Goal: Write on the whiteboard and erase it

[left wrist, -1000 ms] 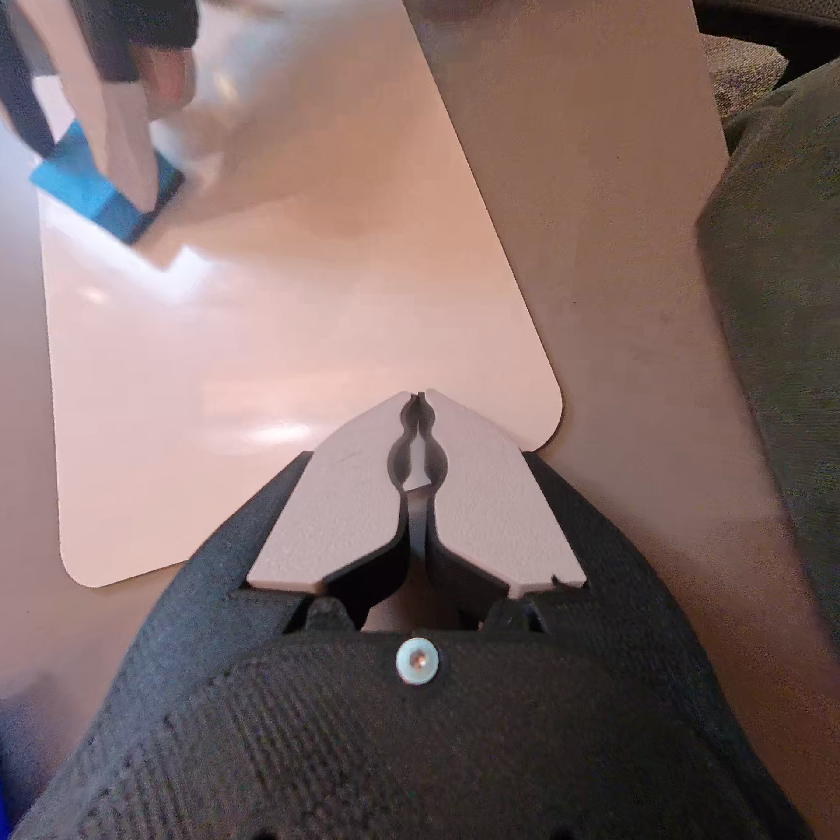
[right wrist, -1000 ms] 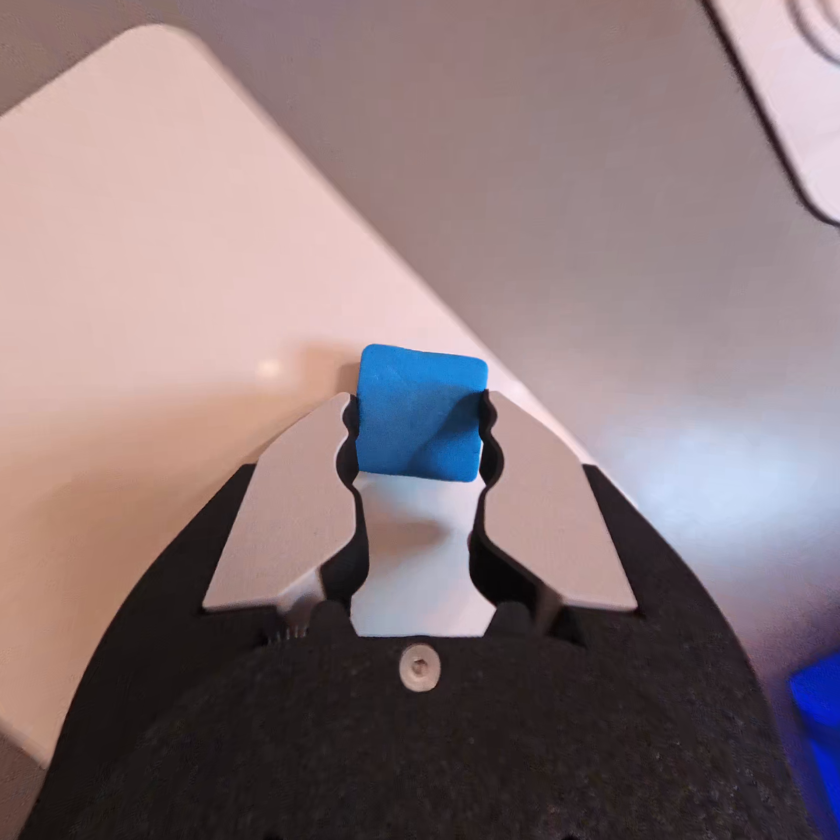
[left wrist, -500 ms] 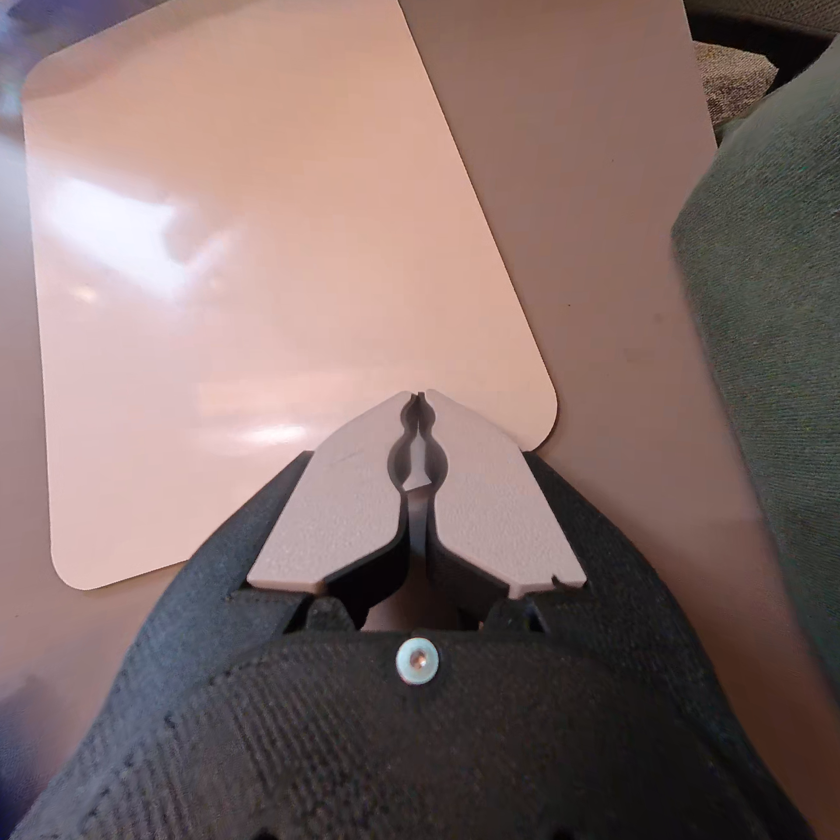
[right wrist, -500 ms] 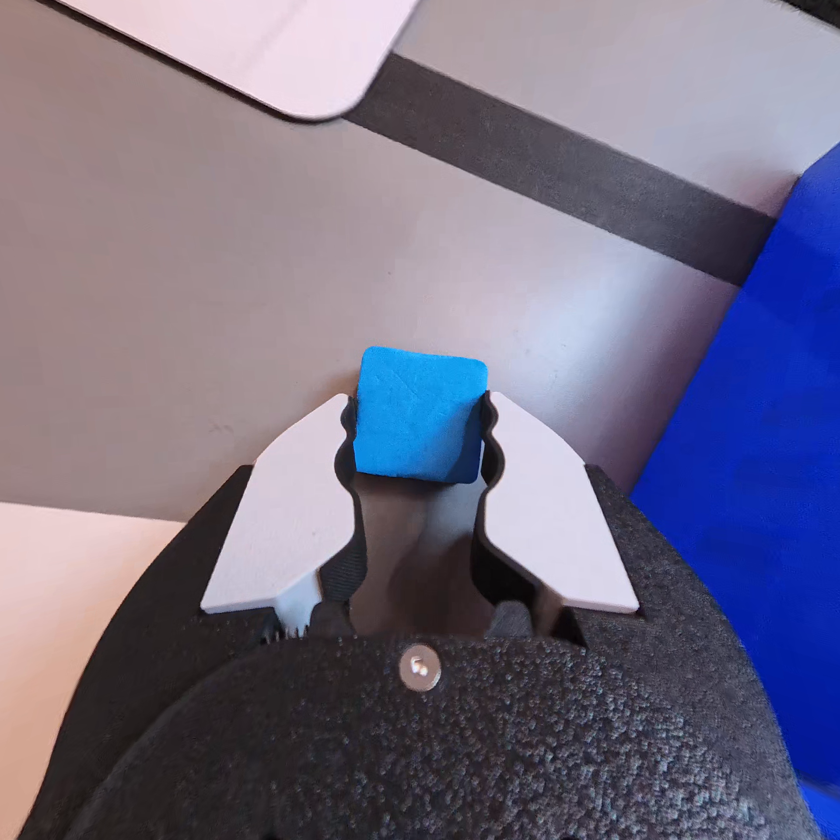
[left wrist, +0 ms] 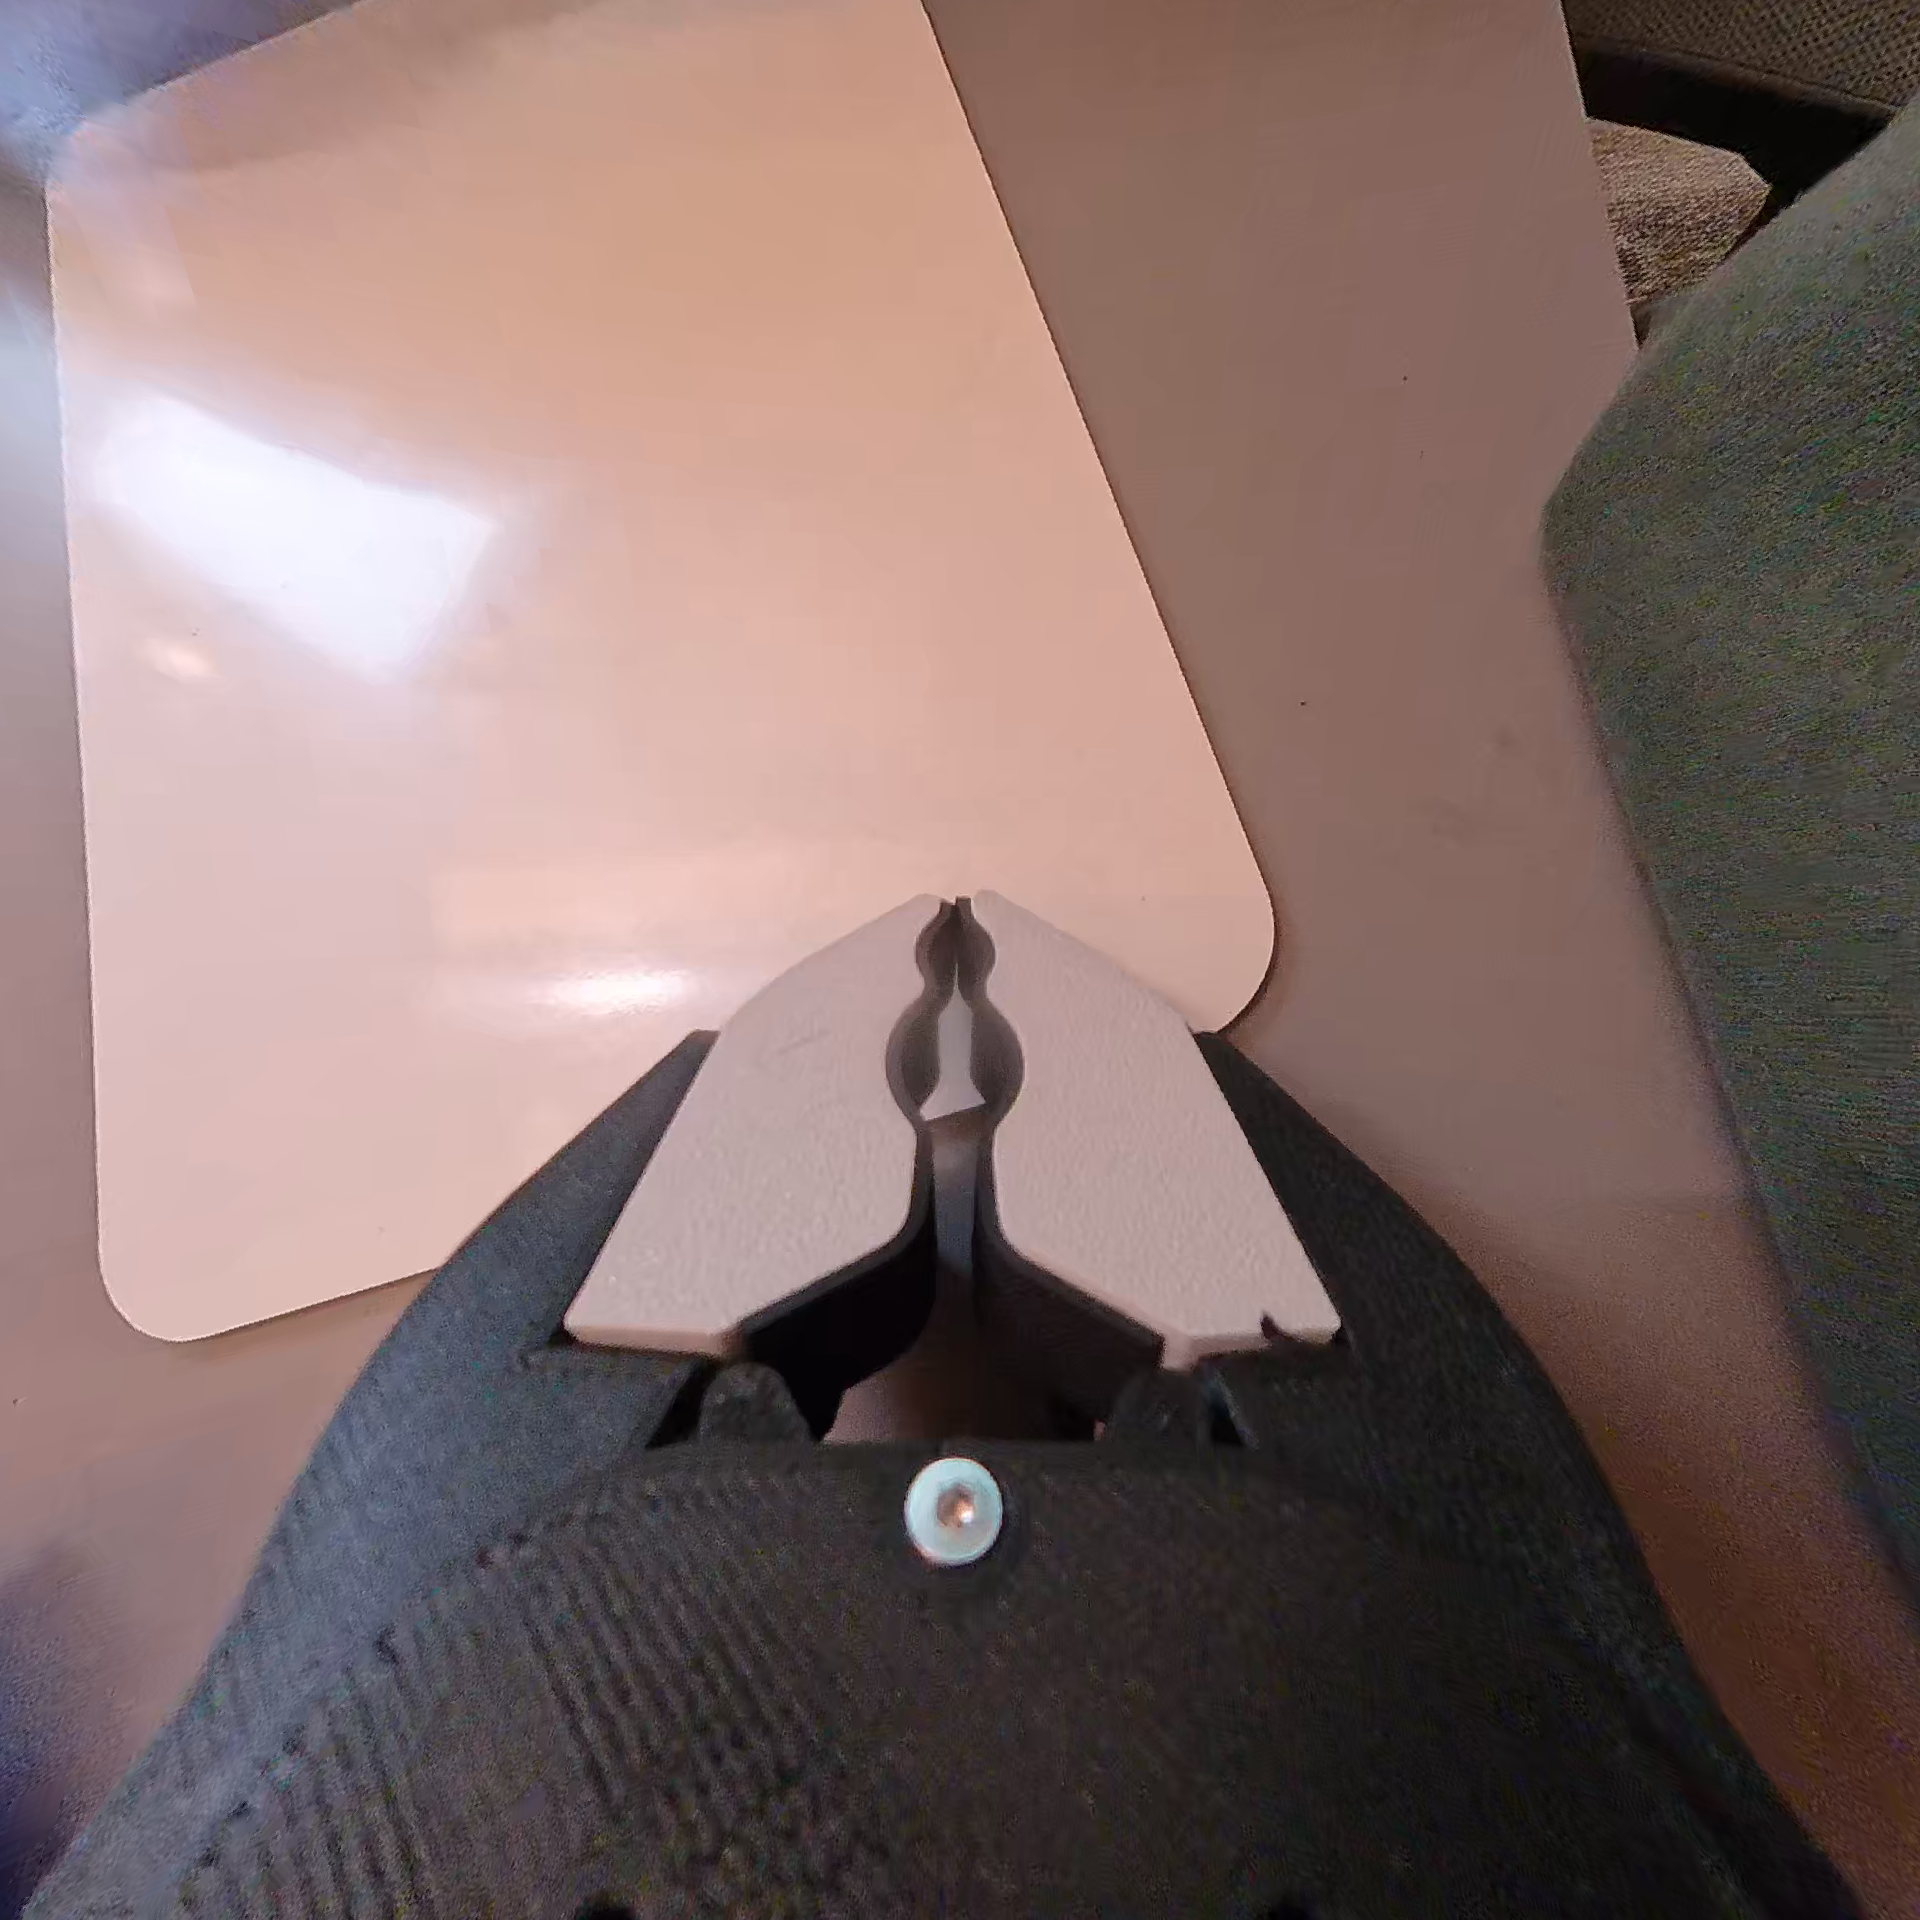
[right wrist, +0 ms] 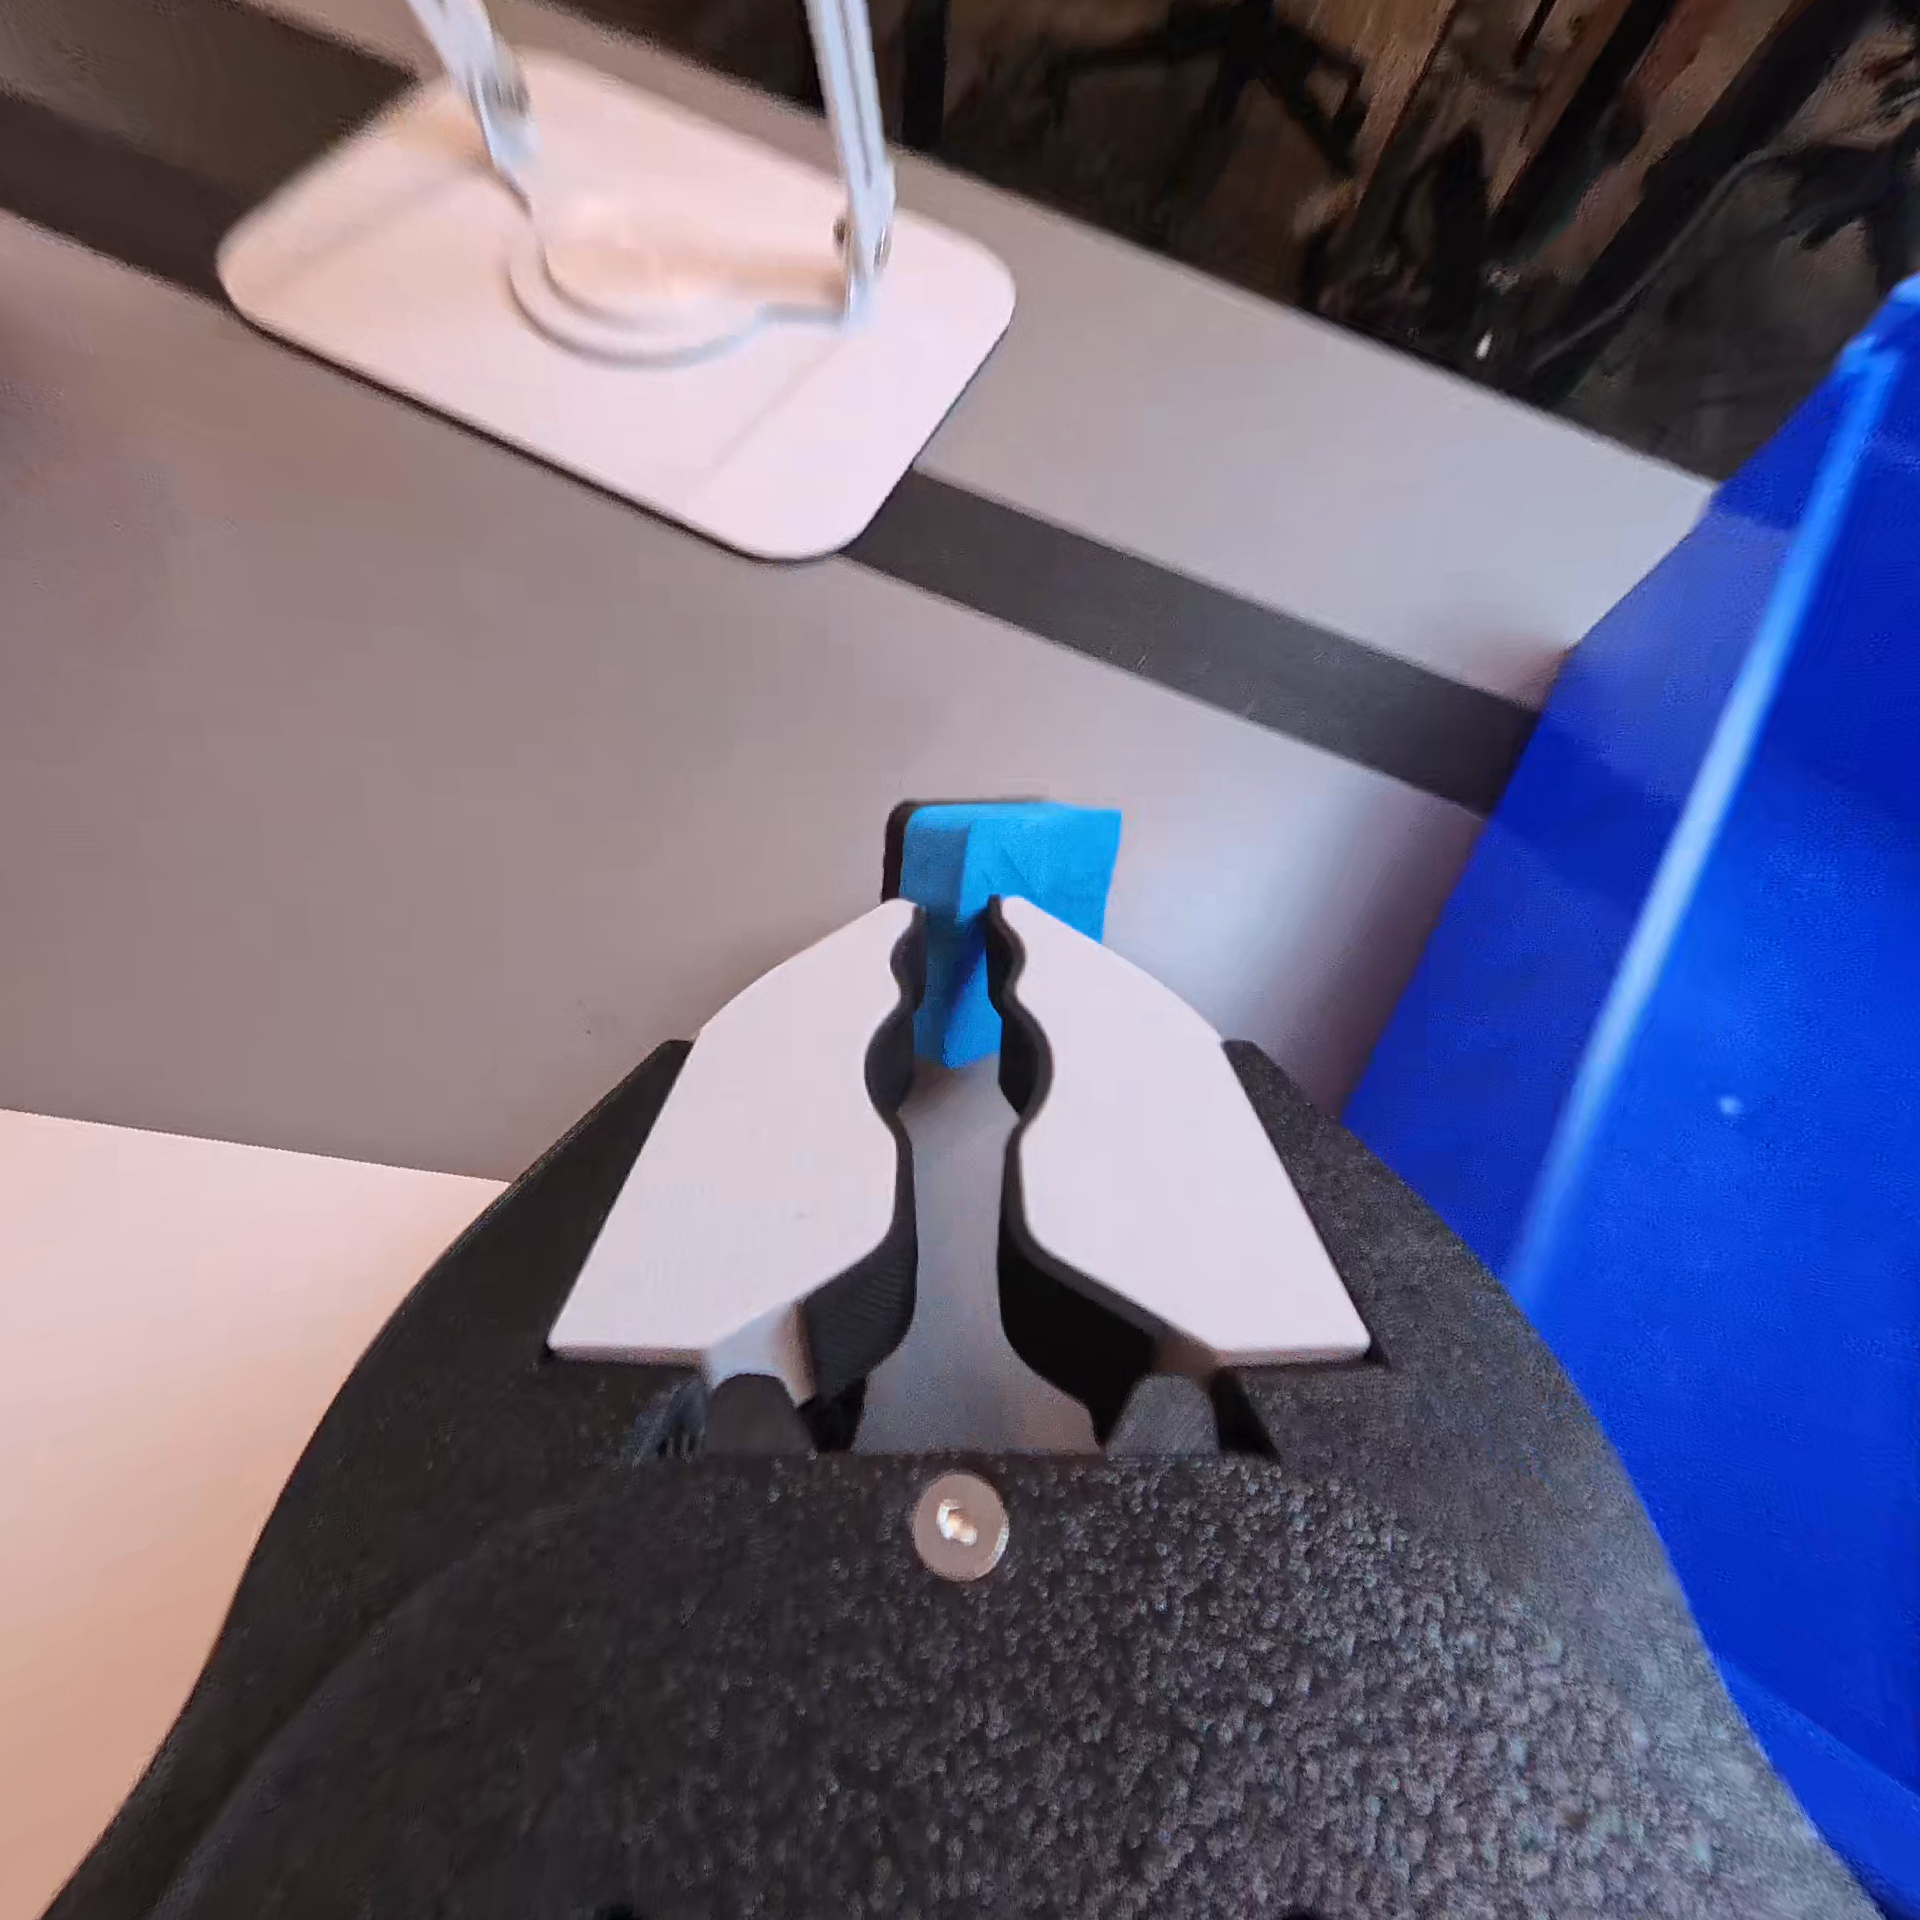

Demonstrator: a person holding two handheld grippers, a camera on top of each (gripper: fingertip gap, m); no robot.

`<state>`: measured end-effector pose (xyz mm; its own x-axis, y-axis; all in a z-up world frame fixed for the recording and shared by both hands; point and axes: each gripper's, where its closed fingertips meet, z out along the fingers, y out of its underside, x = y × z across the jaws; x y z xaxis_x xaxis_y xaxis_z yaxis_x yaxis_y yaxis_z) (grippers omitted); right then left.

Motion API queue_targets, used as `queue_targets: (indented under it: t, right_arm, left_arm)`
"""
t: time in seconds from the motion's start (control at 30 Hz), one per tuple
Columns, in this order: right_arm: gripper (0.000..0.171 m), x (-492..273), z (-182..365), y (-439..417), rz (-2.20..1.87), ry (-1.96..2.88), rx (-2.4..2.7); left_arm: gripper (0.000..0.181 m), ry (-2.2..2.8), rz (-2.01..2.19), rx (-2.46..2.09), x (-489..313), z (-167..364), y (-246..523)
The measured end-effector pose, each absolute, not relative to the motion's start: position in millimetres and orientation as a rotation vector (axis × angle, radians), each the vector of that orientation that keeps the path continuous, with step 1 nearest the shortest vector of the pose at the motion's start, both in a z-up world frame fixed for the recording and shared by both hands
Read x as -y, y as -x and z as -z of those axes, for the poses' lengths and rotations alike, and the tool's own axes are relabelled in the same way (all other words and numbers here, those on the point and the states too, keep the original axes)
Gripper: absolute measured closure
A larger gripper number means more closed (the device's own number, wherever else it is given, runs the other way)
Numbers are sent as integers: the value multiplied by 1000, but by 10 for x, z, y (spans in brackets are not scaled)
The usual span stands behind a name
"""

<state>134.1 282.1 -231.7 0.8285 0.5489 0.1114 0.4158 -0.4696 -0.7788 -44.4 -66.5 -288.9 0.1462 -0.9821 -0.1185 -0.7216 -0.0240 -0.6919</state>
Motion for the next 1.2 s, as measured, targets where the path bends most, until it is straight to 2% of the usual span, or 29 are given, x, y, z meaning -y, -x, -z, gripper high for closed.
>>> queue_targets:
  t: [0.07,0.23,0.3,0.5,0.57,0.6,0.63,0.73,0.8,0.9,1.03,1.2]
  right_arm:
    - [148,-2790,2119,-1437,-222,2100,664]
    - [150,-2715,1866,-1582,-223,2032,643]
    - [144,-2691,1858,-1585,-222,2027,638]
    - [105,-2604,2519,-1578,-159,2281,719]
    - [99,-2565,2748,-1600,-117,2358,757]
    - [101,-2568,2808,-1625,-80,2368,767]
    - [112,-2584,2811,-1641,-50,2355,776]
    - [161,-2580,2615,-1621,-58,2282,791]
    - [166,-2585,2404,-1647,-58,2216,779]
    - [140,-2554,2276,-1764,-77,2214,744]
    - [114,-2401,2602,-1827,-74,2324,800]
    - [107,-2338,2694,-1711,-203,2319,772]
  left_arm:
    - [181,1806,533,-1629,663,2889,442]
    - [181,1814,537,-1625,659,2890,437]
    - [181,1818,538,-1621,657,2889,437]
    - [181,1828,535,-1609,651,2890,440]
    - [181,1829,535,-1608,649,2891,442]
    - [181,1829,536,-1607,649,2891,442]
    - [181,1830,538,-1607,649,2892,443]
    - [181,1830,542,-1607,648,2892,444]
    - [181,1830,544,-1606,648,2893,444]
    - [181,1829,544,-1608,648,2893,445]
    - [181,1826,545,-1611,650,2894,447]
    - [181,1828,544,-1610,652,2894,449]
